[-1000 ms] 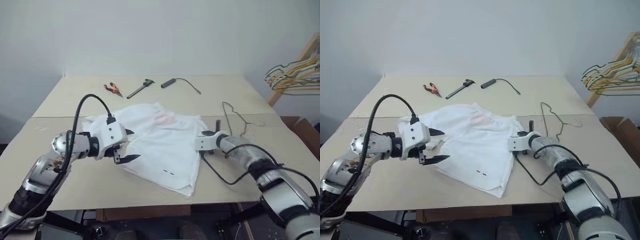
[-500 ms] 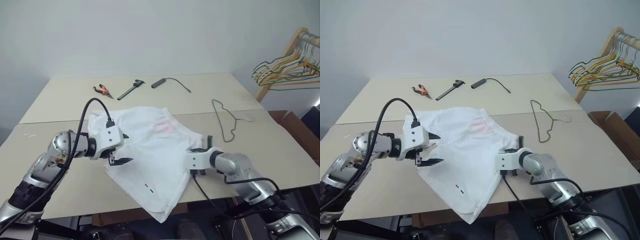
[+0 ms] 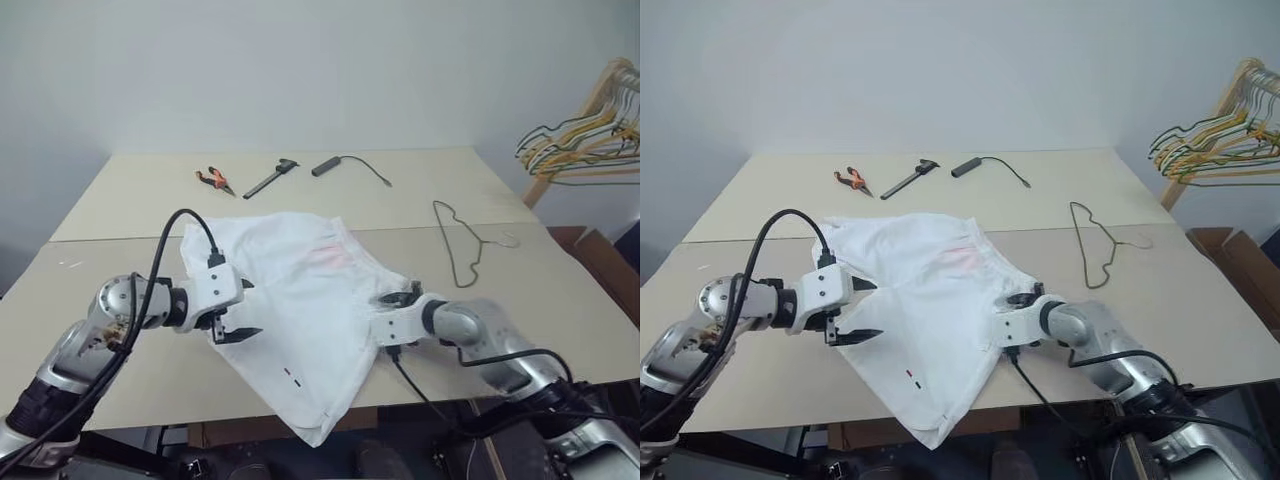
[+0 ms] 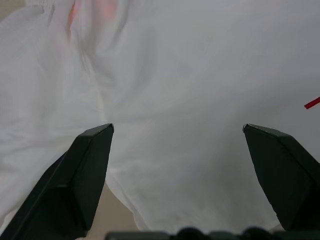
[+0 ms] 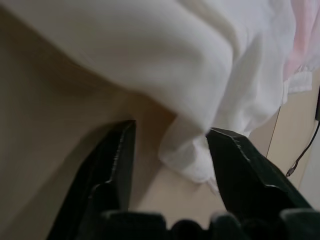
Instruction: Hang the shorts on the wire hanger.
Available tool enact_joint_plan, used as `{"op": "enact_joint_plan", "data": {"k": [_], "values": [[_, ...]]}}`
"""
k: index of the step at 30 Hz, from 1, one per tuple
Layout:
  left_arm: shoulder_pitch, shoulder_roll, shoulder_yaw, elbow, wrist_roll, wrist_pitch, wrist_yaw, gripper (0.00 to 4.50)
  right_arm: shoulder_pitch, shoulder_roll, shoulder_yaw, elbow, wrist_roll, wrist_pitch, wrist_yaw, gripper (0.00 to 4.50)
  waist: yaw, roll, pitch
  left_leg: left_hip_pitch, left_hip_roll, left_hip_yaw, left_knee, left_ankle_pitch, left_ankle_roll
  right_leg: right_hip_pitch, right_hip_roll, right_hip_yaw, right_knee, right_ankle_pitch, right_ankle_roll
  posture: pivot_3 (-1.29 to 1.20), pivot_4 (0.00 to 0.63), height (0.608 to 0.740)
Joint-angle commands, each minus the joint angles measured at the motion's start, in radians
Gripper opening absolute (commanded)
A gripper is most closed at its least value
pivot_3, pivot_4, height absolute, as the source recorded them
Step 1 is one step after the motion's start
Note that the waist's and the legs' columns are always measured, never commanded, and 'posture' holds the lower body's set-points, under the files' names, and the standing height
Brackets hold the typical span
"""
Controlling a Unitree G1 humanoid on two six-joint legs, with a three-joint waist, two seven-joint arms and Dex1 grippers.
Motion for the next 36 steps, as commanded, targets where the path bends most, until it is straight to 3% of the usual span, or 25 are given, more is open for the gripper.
{"op": "enact_joint_plan", "data": {"k": [1, 7, 12, 19, 27, 33, 36], "values": [[0.003, 0.017, 0.043, -0.008, -0.030, 0.059, 0.000, 4.50, -0.001, -0.093, -0.073, -0.061, 0.107, -0.046, 0.112, 3.43, 0.003, 0.000, 0.000, 0.000, 0.000, 0.000, 0.000, 0.000, 0.000, 0.000, 0.000, 0.000, 0.000, 0.000, 0.000, -0.05, 0.000, 0.740], [-0.014, 0.051, 0.065, 0.039, -0.108, 0.264, -0.033, 4.50, -0.009, -0.153, -0.160, -0.065, 0.208, -0.062, 0.138, 3.43, -0.002, 0.000, 0.000, 0.001, 0.000, 0.000, 0.000, 0.000, 0.000, 0.000, 0.000, 0.000, 0.000, 0.000, 0.000, -0.06, 0.000, 0.740], [-0.091, 0.009, 0.093, 0.171, -0.202, 0.406, -0.045, 4.50, -0.007, -0.178, -0.203, -0.054, 0.237, -0.109, 0.129, 3.43, 0.004, 0.000, 0.000, 0.001, 0.000, 0.000, 0.000, 0.000, 0.000, 0.000, 0.000, 0.000, 0.000, 0.000, 0.000, -0.07, 0.000, 0.740], [-0.183, -0.006, -0.013, 0.311, -0.167, 0.434, -0.058, 4.50, -0.013, -0.171, -0.283, -0.085, 0.522, -0.222, 0.215, 3.43, 0.000, 0.000, 0.000, 0.000, 0.000, 0.000, 0.000, 0.000, 0.000, 0.000, 0.000, 0.000, 0.000, 0.000, 0.000, -0.08, 0.000, 0.740], [-0.301, -0.070, -0.150, 0.485, -0.097, 0.418, -0.087, 4.50, -0.039, -0.184, -0.353, -0.142, 0.917, -0.034, 0.405, 3.43, 0.000, 0.000, 0.000, 0.001, 0.000, 0.000, 0.000, 0.000, 0.000, 0.001, 0.000, 0.000, 0.000, 0.000, 0.000, -0.10, 0.000, 0.740], [-0.334, -0.112, -0.206, 0.571, -0.053, 0.408, -0.111, 4.50, -0.061, -0.174, -0.359, -0.144, 0.941, 0.005, 0.431, 3.43, 0.004, 0.001, -0.001, 0.002, 0.000, 0.000, 0.001, 0.000, 0.001, 0.003, 0.000, 0.000, 0.001, 0.000, 0.000, -0.10, 0.000, 0.740], [-0.332, -0.113, -0.199, 0.568, -0.065, 0.424, -0.134, 3.90, -0.061, -0.173, -0.362, -0.149, 0.942, 0.012, 0.430, 3.47, 0.007, 0.001, -0.001, 0.002, 0.000, 0.000, 0.001, 0.000, 0.001, 0.002, 0.000, 0.000, 0.001, 0.000, 0.000, -0.10, 0.000, 0.740]]}}
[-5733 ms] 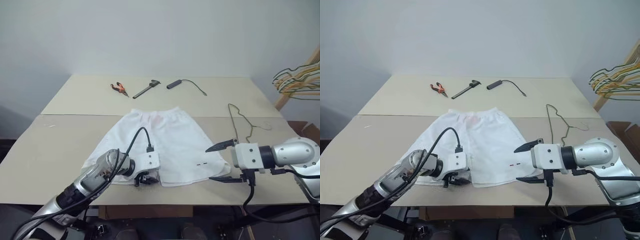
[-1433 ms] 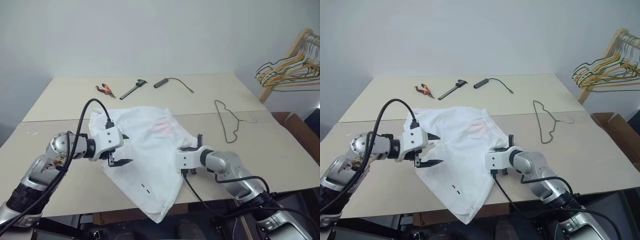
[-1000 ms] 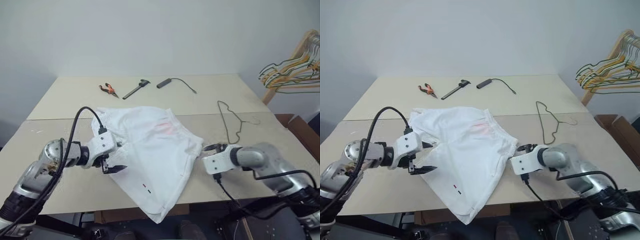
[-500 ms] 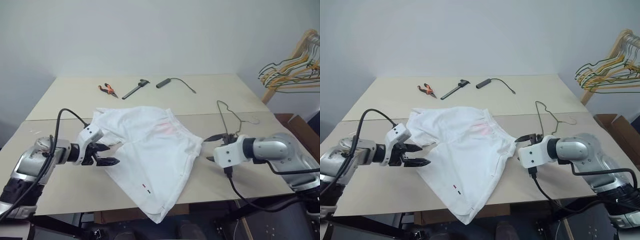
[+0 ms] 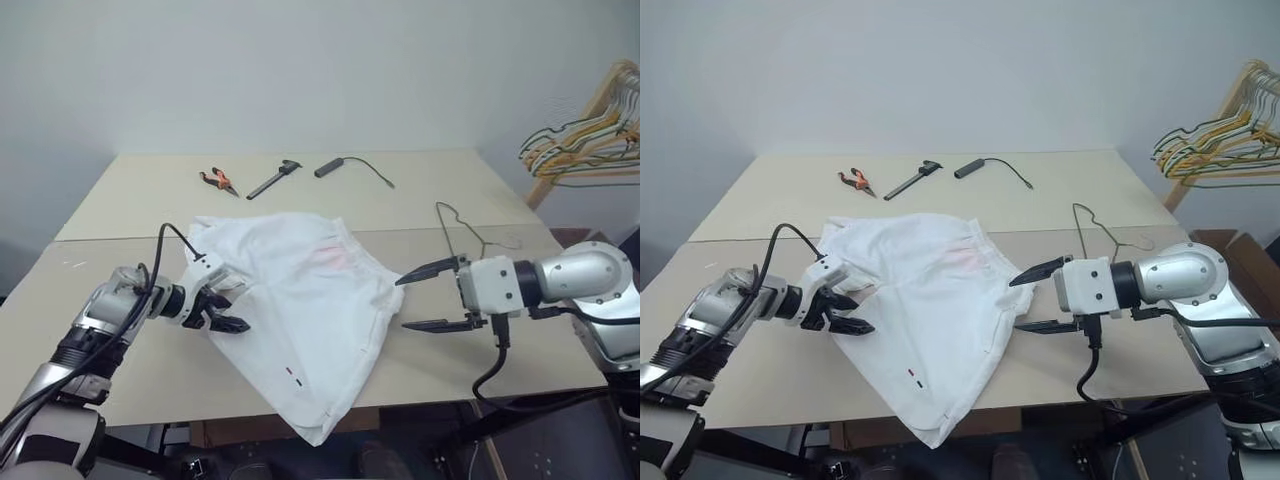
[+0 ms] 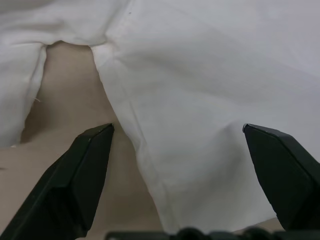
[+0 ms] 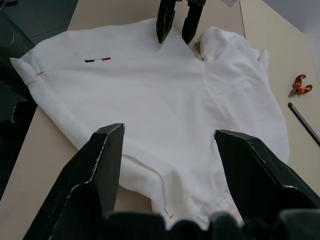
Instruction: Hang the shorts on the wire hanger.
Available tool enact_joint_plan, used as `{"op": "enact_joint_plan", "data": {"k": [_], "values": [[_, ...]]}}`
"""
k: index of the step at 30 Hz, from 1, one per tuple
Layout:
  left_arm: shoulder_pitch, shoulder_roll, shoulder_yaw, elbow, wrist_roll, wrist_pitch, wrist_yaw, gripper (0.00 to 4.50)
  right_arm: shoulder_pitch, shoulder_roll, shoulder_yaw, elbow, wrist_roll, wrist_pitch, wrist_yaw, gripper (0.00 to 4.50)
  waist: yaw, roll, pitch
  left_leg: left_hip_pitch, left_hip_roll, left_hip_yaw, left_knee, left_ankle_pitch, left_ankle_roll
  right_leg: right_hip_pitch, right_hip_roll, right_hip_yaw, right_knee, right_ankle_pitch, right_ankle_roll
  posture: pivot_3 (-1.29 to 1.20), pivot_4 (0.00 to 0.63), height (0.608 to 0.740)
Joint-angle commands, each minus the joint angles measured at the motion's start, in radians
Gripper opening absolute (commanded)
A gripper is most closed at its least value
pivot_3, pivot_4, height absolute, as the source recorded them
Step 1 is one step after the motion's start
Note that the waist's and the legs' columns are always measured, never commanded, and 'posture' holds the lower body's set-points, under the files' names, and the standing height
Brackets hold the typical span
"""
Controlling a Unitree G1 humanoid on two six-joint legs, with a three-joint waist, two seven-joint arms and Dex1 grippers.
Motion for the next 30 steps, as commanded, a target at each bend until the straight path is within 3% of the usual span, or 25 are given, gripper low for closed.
{"op": "enact_joint_plan", "data": {"k": [1, 12, 18, 26, 30], "values": [[0.003, -0.007, -0.013, 0.009, -0.001, 0.021, -0.034, 3.66, -0.019, -0.007, -0.041, -0.027, 0.018, 0.015, 0.005, 3.47, -0.002, 0.000, 0.000, 0.000, 0.000, 0.000, 0.000, 0.000, 0.000, 0.000, 0.000, 0.000, 0.000, 0.000, 0.000, -0.10, 0.000, 0.740], [0.035, 0.055, 0.022, -0.031, -0.006, -0.005, -0.073, 0.03, -0.026, 0.012, -0.026, -0.013, -0.010, -0.003, -0.009, 3.47, -0.007, 0.000, 0.000, -0.001, 0.000, 0.000, 0.000, 0.000, 0.001, -0.001, 0.000, 0.000, 0.000, 0.000, 0.000, -0.08, 0.000, 0.740], [0.011, 0.046, 0.011, 0.049, 0.092, -0.197, -0.017, 0.03, -0.021, 0.028, -0.029, -0.014, -0.021, -0.007, -0.021, 3.47, -0.004, 0.000, 0.000, -0.002, 0.000, 0.000, 0.000, 0.000, 0.001, -0.002, 0.000, 0.000, 0.000, 0.000, 0.000, -0.09, 0.000, 0.740], [-0.312, -0.115, -0.037, 0.626, 0.341, -0.598, 0.261, 0.03, -0.015, 0.037, -0.032, -0.012, -0.042, -0.011, -0.033, 3.47, 0.020, -0.001, 0.000, -0.002, 0.000, 0.000, 0.001, -0.001, 0.001, -0.001, 0.000, -0.001, -0.001, 0.000, 0.000, -0.11, 0.000, 0.740], [-0.450, -0.193, -0.021, 0.855, 0.405, -0.718, 0.418, 0.03, -0.008, 0.039, -0.032, -0.016, -0.053, -0.012, -0.042, 3.47, 0.019, -0.001, 0.000, -0.005, -0.001, 0.000, 0.001, -0.001, 0.002, -0.002, 0.000, -0.001, -0.003, 0.000, 0.000, -0.12, 0.000, 0.740]]}}
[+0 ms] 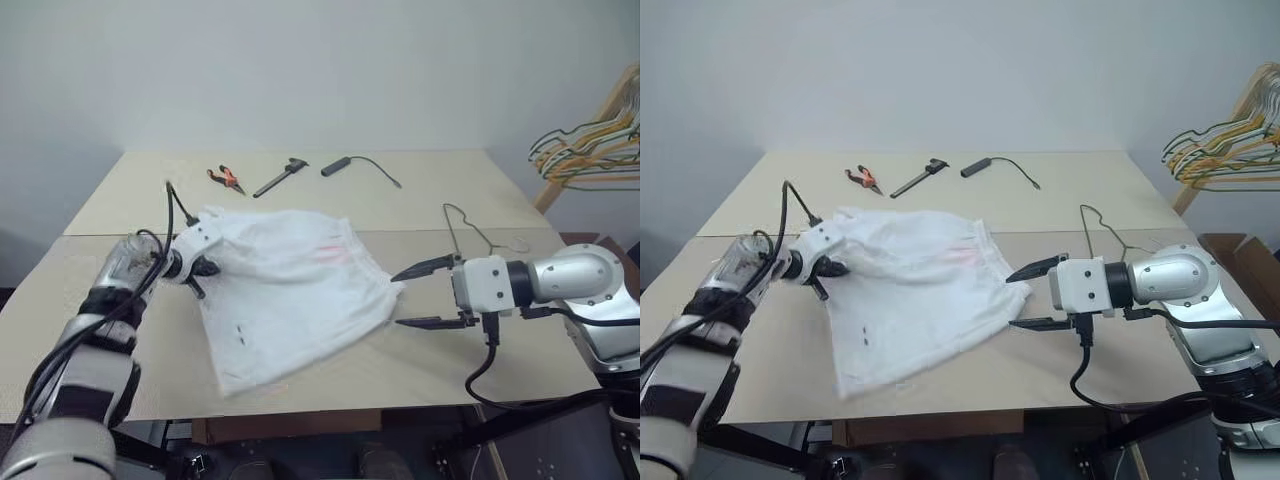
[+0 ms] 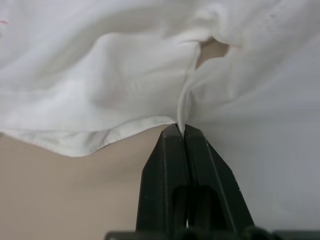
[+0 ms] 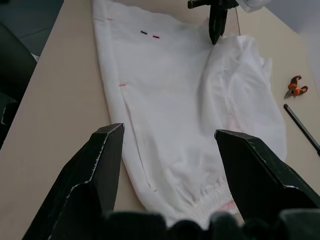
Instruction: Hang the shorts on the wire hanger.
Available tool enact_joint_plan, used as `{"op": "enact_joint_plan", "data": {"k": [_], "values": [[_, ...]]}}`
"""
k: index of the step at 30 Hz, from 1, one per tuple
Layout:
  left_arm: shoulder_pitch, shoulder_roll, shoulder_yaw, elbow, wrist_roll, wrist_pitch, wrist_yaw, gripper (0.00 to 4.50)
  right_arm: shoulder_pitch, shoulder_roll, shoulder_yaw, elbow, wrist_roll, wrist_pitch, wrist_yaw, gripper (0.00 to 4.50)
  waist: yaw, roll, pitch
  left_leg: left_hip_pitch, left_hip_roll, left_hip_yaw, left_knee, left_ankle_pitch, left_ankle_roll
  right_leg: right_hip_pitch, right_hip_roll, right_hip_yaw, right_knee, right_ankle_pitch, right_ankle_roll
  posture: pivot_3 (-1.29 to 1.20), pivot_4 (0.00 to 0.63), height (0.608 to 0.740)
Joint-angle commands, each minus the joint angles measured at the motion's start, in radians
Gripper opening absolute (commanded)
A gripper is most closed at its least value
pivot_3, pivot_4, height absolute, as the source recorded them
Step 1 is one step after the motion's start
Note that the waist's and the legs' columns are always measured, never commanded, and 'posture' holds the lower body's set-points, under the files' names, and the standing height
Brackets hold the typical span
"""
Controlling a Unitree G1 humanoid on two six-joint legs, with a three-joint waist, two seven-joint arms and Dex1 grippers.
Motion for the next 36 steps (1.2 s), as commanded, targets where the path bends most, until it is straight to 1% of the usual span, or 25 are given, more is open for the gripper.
{"op": "enact_joint_plan", "data": {"k": [1, 4, 6, 8, 9, 11, 13, 16, 18, 22, 23, 25, 27, 29, 34, 36], "values": [[-0.098, -0.037, 0.017, 0.139, 0.057, -0.111, 0.117, 0.03, -0.007, 0.002, -0.028, -0.019, -0.009, -0.014, -0.017, 3.47, -0.001, 0.000, 0.000, -0.001, 0.000, 0.000, 0.000, 0.000, 0.000, 0.000, 0.000, 0.000, 0.000, 0.000, 0.000, -0.12, 0.000, 0.740], [-0.137, -0.062, 0.021, 0.212, 0.092, -0.156, 0.193, 0.03, 0.000, 0.011, -0.013, -0.019, -0.042, -0.025, -0.035, 3.47, -0.005, 0.000, 0.000, -0.001, 0.000, 0.000, 0.000, 0.000, 0.000, -0.001, 0.000, 0.000, 0.000, 0.000, 0.000, -0.12, 0.000, 0.740], [-0.150, -0.073, 0.026, 0.249, 0.114, -0.158, 0.280, 0.03, 0.003, 0.026, 0.010, -0.007, -0.108, -0.052, -0.070, 3.47, -0.007, 0.000, 0.000, -0.001, 0.000, 0.000, 0.000, 0.000, 0.000, -0.001, 0.000, 0.000, 0.000, 0.000, 0.000, -0.12, 0.000, 0.740], [-0.152, -0.073, 0.026, 0.269, 0.134, -0.168, 0.318, 0.03, 0.003, 0.043, 0.035, 0.008, -0.179, -0.078, -0.109, 3.47, -0.011, 0.000, 0.000, -0.001, 0.000, 0.000, 0.000, 0.000, 0.000, -0.001, 0.000, 0.000, 0.002, 0.000, 0.000, -0.12, 0.000, 0.740], [-0.153, -0.070, 0.035, 0.274, 0.130, -0.161, 0.302, 0.21, 0.004, 0.052, 0.047, 0.016, -0.213, -0.090, -0.128, 3.47, -0.013, 0.000, 0.000, -0.001, 0.000, 0.000, 0.000, 0.000, -0.001, -0.002, 0.000, 0.000, 0.002, 0.000, 0.000, -0.12, 0.000, 0.740], [-0.148, -0.057, 0.044, 0.270, 0.124, -0.160, 0.237, 0.68, 0.008, 0.072, 0.069, 0.030, -0.267, -0.113, -0.165, 3.47, -0.016, 0.000, 0.000, -0.001, 0.000, 0.000, 0.001, 0.000, -0.001, -0.002, 0.000, 0.000, 0.002, 0.000, 0.000, -0.11, 0.000, 0.740], [-0.133, -0.033, 0.041, 0.257, 0.133, -0.184, 0.181, 1.29, 0.011, 0.092, 0.087, 0.043, -0.317, -0.132, -0.203, 3.47, -0.021, 0.000, 0.000, -0.001, 0.000, 0.000, 0.001, 0.000, -0.001, -0.002, 0.000, 0.000, 0.002, 0.000, 0.000, -0.10, 0.000, 0.740], [-0.103, 0.019, 0.047, 0.222, 0.131, -0.207, 0.099, 2.33, 0.007, 0.116, 0.126, 0.088, -0.443, -0.189, -0.282, 3.47, -0.029, 0.000, 0.000, -0.003, 0.000, 0.000, 0.000, 0.001, -0.001, -0.004, 0.000, 0.000, 0.002, 0.000, 0.000, -0.09, 0.000, 0.740], [-0.070, 0.070, 0.049, 0.167, 0.137, -0.222, 0.054, 2.97, 0.002, 0.125, 0.164, 0.134, -0.544, -0.242, -0.340, 3.47, -0.033, 0.000, 0.000, -0.004, 0.000, 0.000, 0.001, 0.001, -0.001, -0.005, 0.000, 0.000, 0.002, 0.000, 0.000, -0.08, 0.000, 0.740], [0.041, 0.188, 0.098, -0.042, 0.093, -0.196, -0.073, 4.33, -0.038, 0.155, 0.242, 0.288, -0.735, -0.355, -0.482, 3.47, -0.040, -0.001, 0.000, -0.008, 0.000, 0.001, 0.000, 0.001, -0.003, -0.011, 0.000, 0.001, 0.005, 0.000, 0.000, -0.07, 0.000, 0.740], [0.074, 0.214, 0.116, -0.109, 0.077, -0.172, -0.103, 4.45, -0.053, 0.170, 0.255, 0.327, -0.774, -0.370, -0.525, 3.47, -0.041, -0.001, 0.000, -0.011, 0.000, 0.001, 0.001, 0.002, -0.004, -0.014, 0.000, 0.001, 0.007, 0.000, 0.000, -0.04, 0.000, 0.740], [0.153, 0.264, 0.162, -0.251, 0.034, -0.121, -0.156, 4.45, -0.091, 0.200, 0.285, 0.409, -0.856, -0.399, -0.616, 3.47, -0.041, 0.000, 0.000, -0.012, 0.000, 0.001, 0.001, 0.003, -0.005, -0.016, 0.000, 0.001, 0.008, 0.000, 0.000, -0.02, 0.000, 0.740], [0.254, 0.310, 0.219, -0.431, -0.015, -0.056, -0.197, 4.45, -0.133, 0.234, 0.317, 0.491, -0.928, -0.417, -0.697, 3.47, -0.041, 0.000, 0.000, -0.012, 0.000, 0.001, 0.001, 0.003, -0.005, -0.016, -0.001, 0.001, 0.009, 0.000, 0.000, 0.00, 0.000, 0.740], [0.354, 0.344, 0.273, -0.601, -0.060, 0.006, -0.220, 4.45, -0.168, 0.259, 0.344, 0.556, -0.977, -0.440, -0.754, 3.47, -0.038, -0.001, 0.000, -0.012, 0.000, 0.001, 0.001, 0.003, -0.005, -0.017, -0.001, 0.002, 0.012, 0.000, 0.000, 0.01, 0.000, 0.740], [0.567, 0.390, 0.371, -0.939, -0.138, 0.140, -0.245, 4.45, -0.217, 0.283, 0.385, 0.635, -1.022, -0.496, -0.811, 3.47, -0.023, -0.001, 0.000, -0.011, 0.000, 0.001, 0.001, 0.003, -0.005, -0.016, -0.001, 0.002, 0.013, 0.000, 0.000, 0.04, 0.000, 0.740], [0.632, 0.398, 0.399, -1.042, -0.158, 0.183, -0.243, 4.45, -0.224, 0.280, 0.392, 0.644, -1.032, -0.518, -0.820, 3.47, -0.018, -0.001, 0.000, -0.010, 0.000, 0.001, 0.001, 0.003, -0.005, -0.016, -0.001, 0.002, 0.013, 0.000, 0.000, 0.04, 0.000, 0.740]]}}
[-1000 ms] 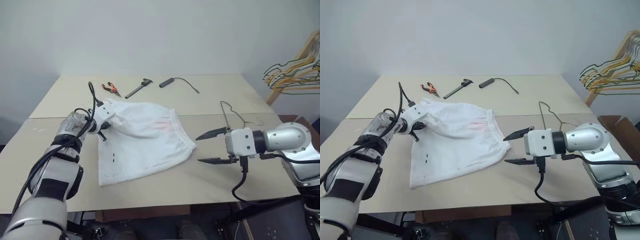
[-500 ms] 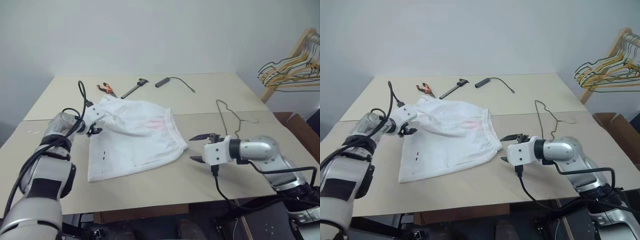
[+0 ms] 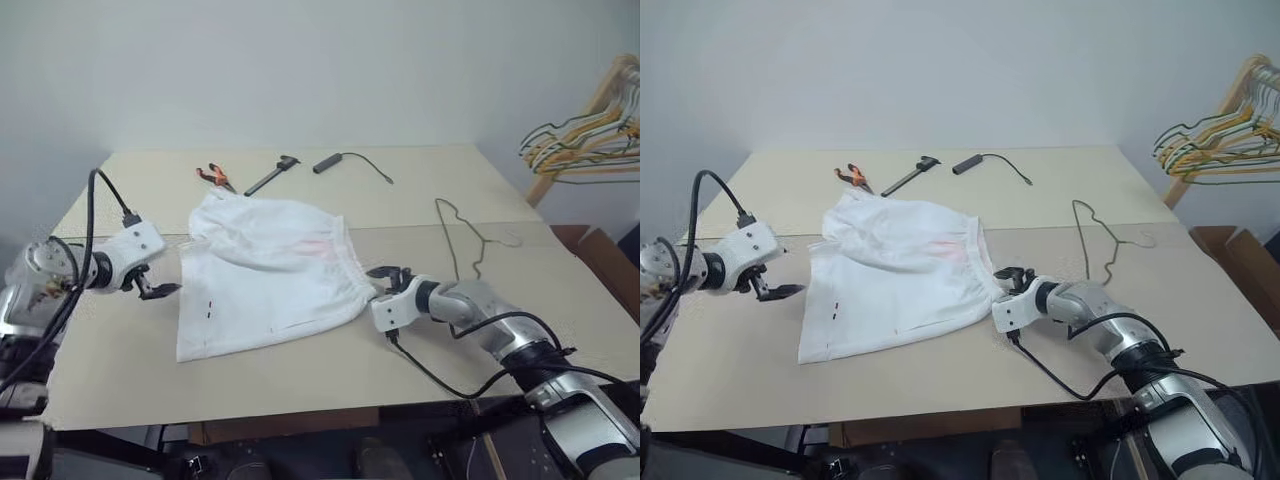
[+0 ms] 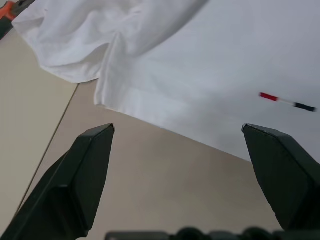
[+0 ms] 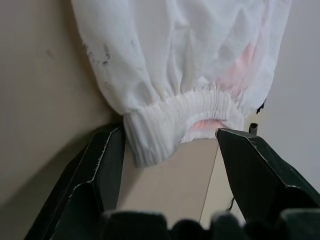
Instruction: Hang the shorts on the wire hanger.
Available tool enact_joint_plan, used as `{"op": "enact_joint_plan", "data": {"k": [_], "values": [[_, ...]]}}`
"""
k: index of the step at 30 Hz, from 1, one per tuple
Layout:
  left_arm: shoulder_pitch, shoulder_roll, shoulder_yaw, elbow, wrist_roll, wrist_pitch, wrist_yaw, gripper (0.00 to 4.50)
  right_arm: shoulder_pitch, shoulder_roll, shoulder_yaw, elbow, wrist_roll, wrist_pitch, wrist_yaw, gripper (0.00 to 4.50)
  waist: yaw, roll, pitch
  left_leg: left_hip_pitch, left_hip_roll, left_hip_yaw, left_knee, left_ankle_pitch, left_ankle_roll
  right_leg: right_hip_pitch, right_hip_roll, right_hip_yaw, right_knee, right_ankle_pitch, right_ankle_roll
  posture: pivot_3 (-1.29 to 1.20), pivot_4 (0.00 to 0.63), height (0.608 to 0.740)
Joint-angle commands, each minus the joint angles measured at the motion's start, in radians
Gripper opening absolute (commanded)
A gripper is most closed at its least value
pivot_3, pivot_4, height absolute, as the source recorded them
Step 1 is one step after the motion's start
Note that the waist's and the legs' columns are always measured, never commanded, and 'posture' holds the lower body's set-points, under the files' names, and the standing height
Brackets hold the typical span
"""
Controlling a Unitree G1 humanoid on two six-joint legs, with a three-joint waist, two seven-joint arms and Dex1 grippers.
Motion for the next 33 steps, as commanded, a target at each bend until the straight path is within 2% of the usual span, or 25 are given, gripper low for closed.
{"op": "enact_joint_plan", "data": {"k": [1, 2, 5, 13, 14, 18, 23, 28, 33], "values": [[0.071, 0.023, 0.070, -0.195, -0.049, 0.078, 0.003, 4.45, -0.028, -0.008, 0.007, 0.004, -0.013, -0.050, -0.023, 3.47, 0.006, 0.000, 0.000, 0.000, 0.000, 0.000, 0.000, 0.000, 0.000, 0.000, 0.000, 0.000, 0.000, 0.000, 0.000, 0.04, 0.000, 0.740], [0.104, 0.026, 0.080, -0.247, -0.060, 0.096, 0.001, 4.45, -0.026, -0.011, 0.008, 0.002, -0.007, -0.060, -0.016, 3.47, 0.012, 0.000, 0.000, 0.000, 0.000, 0.000, 0.000, 0.000, 0.000, 0.000, 0.000, 0.000, 0.000, 0.000, 0.000, 0.05, 0.000, 0.740], [0.183, 0.035, 0.097, -0.366, -0.085, 0.132, -0.006, 4.50, -0.018, -0.017, 0.011, -0.003, 0.016, -0.088, 0.013, 2.86, 0.021, 0.000, 0.000, 0.001, 0.000, 0.000, 0.000, 0.000, 0.000, 0.000, 0.000, 0.000, 0.000, 0.000, 0.000, 0.05, 0.000, 0.740], [0.398, 0.056, 0.109, -0.581, -0.113, 0.137, -0.020, 4.50, -0.008, -0.015, 0.005, -0.031, 0.036, -0.087, 0.055, 0.14, 0.024, 0.000, 0.000, 0.001, 0.000, 0.000, 0.000, 0.000, 0.000, 0.000, 0.000, 0.001, 0.000, 0.000, -0.001, 0.04, 0.000, 0.740], [0.422, 0.062, 0.108, -0.597, -0.110, 0.129, -0.026, 4.50, -0.006, -0.014, 0.003, -0.037, 0.041, -0.084, 0.060, 0.02, 0.024, 0.000, 0.000, 0.001, 0.000, 0.000, 0.000, 0.000, 0.000, 0.000, 0.000, 0.001, 0.000, -0.001, -0.001, 0.04, 0.000, 0.740], [0.489, 0.106, 0.098, -0.609, -0.055, 0.076, -0.027, 4.50, 0.012, -0.010, -0.008, -0.072, 0.081, -0.055, 0.104, 0.02, 0.026, 0.000, 0.000, 0.002, 0.000, 0.000, -0.001, 0.000, 0.000, 0.000, 0.000, 0.001, 0.000, -0.001, -0.001, 0.04, 0.000, 0.740], [0.479, 0.148, 0.024, -0.554, 0.049, 0.020, 0.000, 4.50, 0.015, -0.005, -0.009, -0.087, 0.082, -0.034, 0.111, 0.02, 0.036, 0.000, 0.000, 0.003, 0.000, 0.000, 0.000, 0.000, 0.000, 0.001, 0.000, 0.001, 0.000, -0.001, -0.001, 0.04, 0.000, 0.740], [0.415, 0.141, -0.081, -0.488, 0.089, -0.010, -0.027, 4.50, 0.009, -0.001, -0.009, -0.087, 0.083, -0.028, 0.111, 0.02, 0.045, 0.000, 0.000, 0.002, 0.000, 0.001, -0.001, 0.000, 0.000, 0.000, 0.001, 0.001, 0.000, -0.001, -0.002, 0.04, 0.000, 0.740], [0.288, 0.081, -0.195, -0.379, 0.163, -0.022, -0.006, 4.50, 0.010, -0.008, -0.014, -0.098, 0.091, -0.029, 0.121, 0.02, 0.056, 0.004, -0.002, 0.005, 0.000, 0.001, -0.001, 0.000, 0.000, 0.003, 0.001, 0.001, 0.001, -0.001, -0.002, 0.03, 0.000, 0.740]]}}
